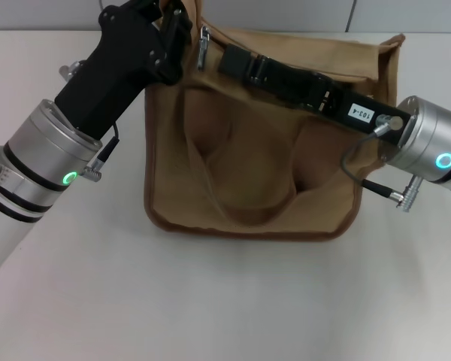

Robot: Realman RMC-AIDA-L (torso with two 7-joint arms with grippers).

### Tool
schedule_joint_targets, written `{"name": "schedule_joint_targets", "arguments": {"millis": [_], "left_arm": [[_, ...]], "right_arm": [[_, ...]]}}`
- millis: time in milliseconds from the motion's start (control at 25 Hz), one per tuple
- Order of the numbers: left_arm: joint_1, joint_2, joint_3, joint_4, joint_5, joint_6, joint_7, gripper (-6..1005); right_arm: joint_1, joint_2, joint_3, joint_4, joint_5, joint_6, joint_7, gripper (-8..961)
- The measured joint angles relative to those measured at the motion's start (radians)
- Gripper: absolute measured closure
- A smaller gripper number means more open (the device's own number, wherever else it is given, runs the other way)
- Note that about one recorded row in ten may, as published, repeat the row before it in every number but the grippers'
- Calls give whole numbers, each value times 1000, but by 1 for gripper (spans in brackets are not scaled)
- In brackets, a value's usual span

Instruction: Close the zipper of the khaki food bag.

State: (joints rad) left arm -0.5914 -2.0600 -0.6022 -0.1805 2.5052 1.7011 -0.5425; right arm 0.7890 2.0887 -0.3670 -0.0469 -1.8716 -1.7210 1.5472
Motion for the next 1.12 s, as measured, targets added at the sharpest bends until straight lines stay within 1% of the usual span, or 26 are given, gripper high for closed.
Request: {"name": "schedule_joint_targets", "arguments": {"millis": [520, 760, 1120], "left_arm": [[-20, 0, -1, 0, 2, -12, 0, 959], [-25, -1, -1, 0, 2, -13, 3, 958], [-32, -3, -3, 0, 1, -14, 6, 956]], "right_arm": [[37, 3, 3, 14, 2, 24, 14, 166], [35, 2, 4, 15, 4, 64, 40, 166], [20, 2, 13, 15, 31, 70, 70, 165]]}}
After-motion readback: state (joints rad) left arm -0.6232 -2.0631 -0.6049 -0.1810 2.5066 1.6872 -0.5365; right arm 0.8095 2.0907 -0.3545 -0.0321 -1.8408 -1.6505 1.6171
